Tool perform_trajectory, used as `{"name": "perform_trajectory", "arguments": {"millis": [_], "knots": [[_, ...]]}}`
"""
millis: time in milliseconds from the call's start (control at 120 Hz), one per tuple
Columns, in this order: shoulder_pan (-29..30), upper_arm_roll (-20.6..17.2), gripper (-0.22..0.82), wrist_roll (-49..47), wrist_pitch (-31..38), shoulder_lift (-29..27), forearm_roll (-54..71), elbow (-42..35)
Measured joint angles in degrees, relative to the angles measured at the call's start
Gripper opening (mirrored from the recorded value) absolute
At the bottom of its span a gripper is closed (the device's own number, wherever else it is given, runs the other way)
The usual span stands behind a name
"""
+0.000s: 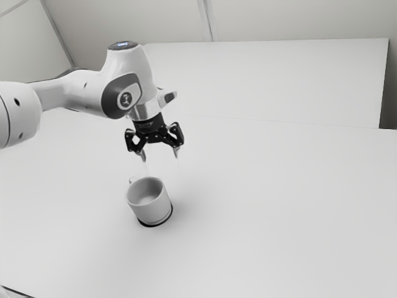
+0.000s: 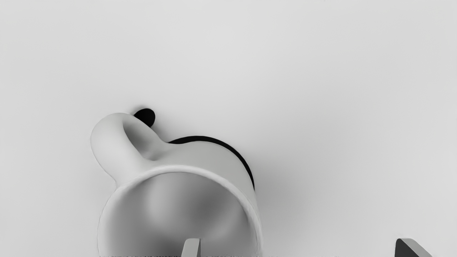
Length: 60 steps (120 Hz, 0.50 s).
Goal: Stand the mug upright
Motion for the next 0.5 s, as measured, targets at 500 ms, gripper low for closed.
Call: {"name": "perform_trajectory", "arguments": {"millis": [500], "knots": [[12.0, -6.9, 0.6, 16.5, -8.0, -5.0, 3.5, 11.4]]}}
